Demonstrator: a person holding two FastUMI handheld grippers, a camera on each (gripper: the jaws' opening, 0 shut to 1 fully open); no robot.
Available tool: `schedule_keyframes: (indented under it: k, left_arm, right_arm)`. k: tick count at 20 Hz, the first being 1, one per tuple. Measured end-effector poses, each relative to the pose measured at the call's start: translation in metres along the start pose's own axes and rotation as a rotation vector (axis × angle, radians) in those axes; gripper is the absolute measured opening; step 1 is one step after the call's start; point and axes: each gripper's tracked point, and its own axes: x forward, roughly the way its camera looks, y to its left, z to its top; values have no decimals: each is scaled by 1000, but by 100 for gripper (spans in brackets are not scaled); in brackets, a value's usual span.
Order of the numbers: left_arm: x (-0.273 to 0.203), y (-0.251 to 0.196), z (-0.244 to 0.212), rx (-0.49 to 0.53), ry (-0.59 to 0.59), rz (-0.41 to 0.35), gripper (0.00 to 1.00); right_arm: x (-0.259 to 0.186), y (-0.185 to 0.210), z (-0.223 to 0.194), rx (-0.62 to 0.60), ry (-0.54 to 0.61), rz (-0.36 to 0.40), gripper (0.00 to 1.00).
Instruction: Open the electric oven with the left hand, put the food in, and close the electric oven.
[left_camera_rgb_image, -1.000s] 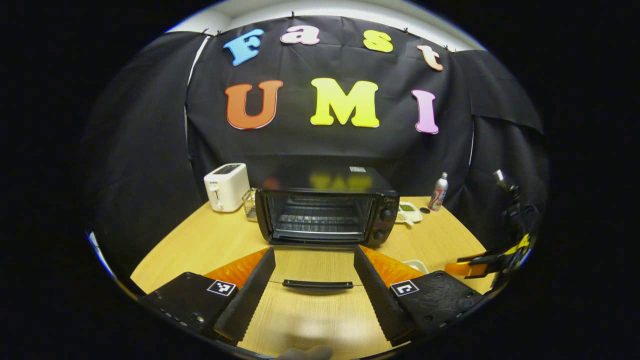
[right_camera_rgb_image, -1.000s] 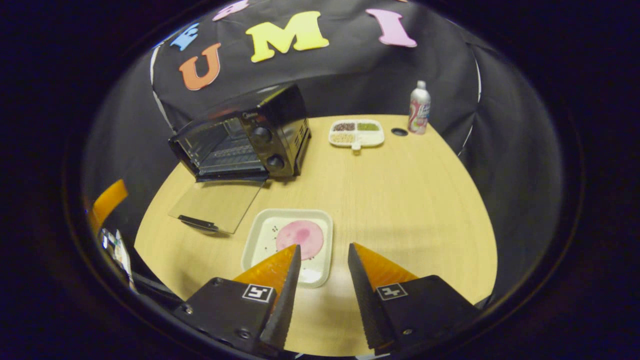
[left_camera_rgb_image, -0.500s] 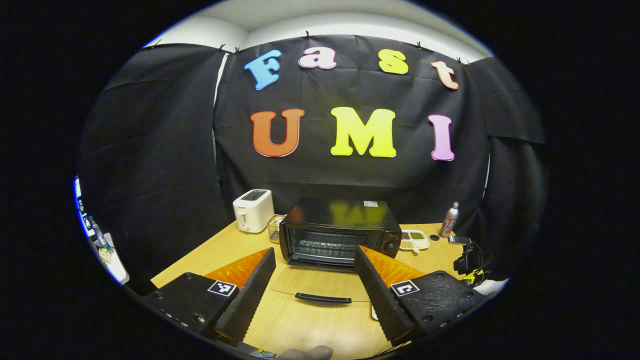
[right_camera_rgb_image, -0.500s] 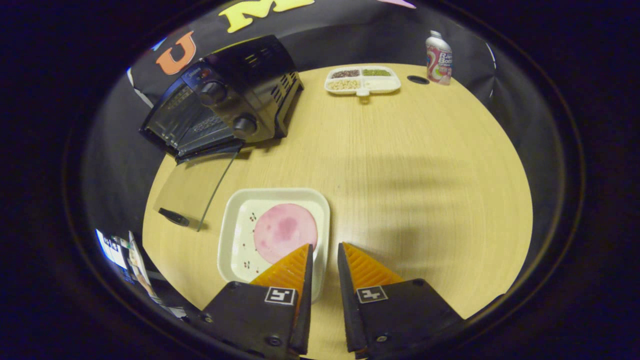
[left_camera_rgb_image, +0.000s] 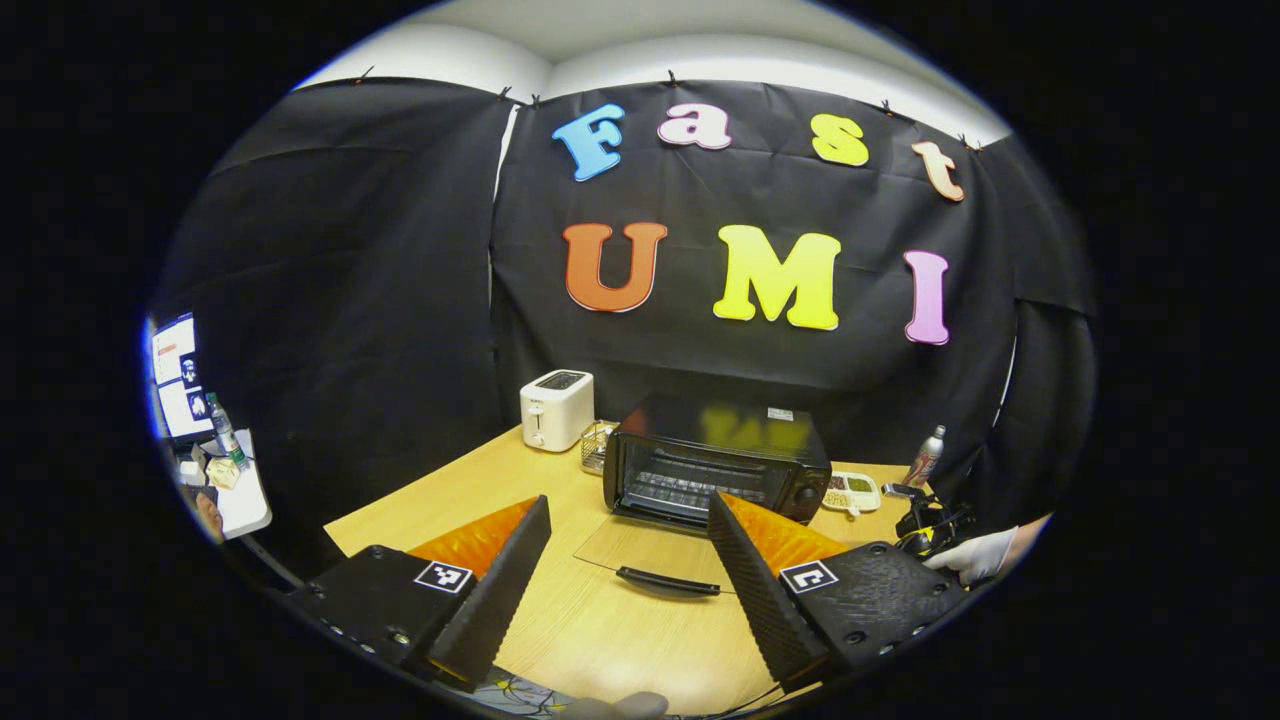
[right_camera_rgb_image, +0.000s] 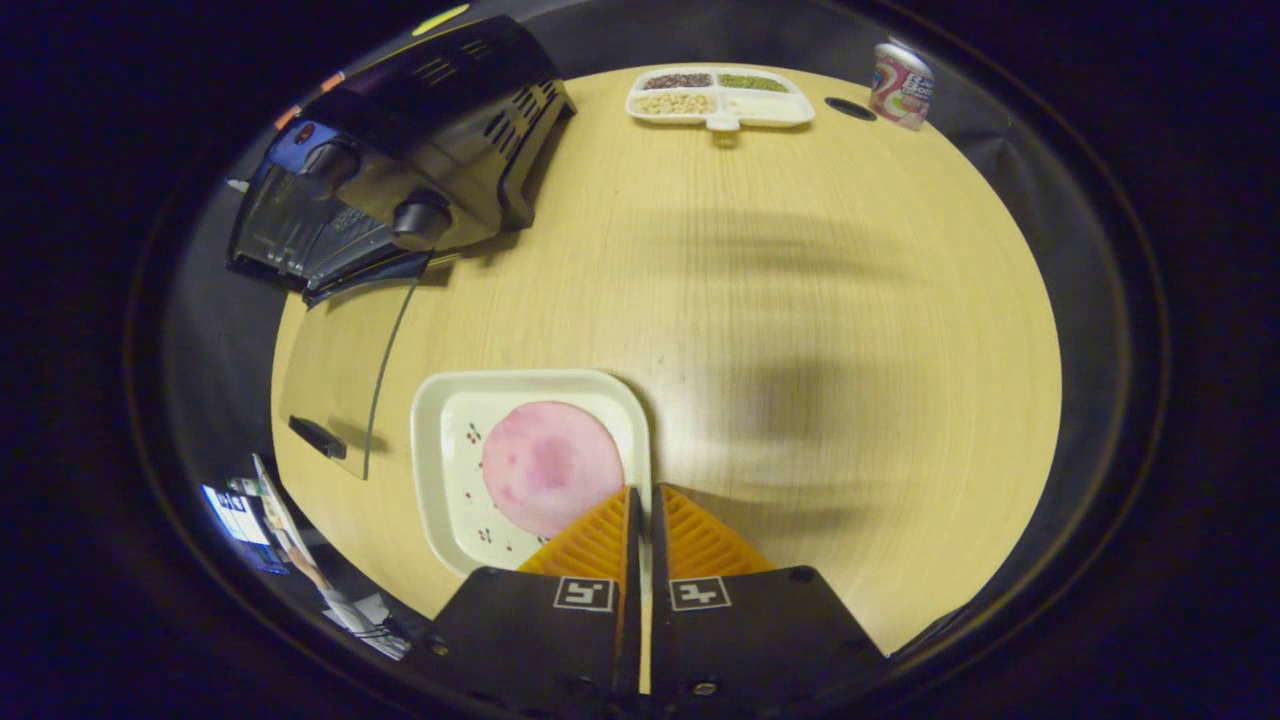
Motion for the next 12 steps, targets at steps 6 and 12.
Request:
schedule_keyframes:
  k: [6,12]
  left_arm:
    - [12,7,-1,-18,-10,-70,96]
    - [27,25,8,-7,10,-140,96]
  right_arm:
    - [-2,2,0,51,102,185,2]
    - [-10,6,0,263,0,441,0]
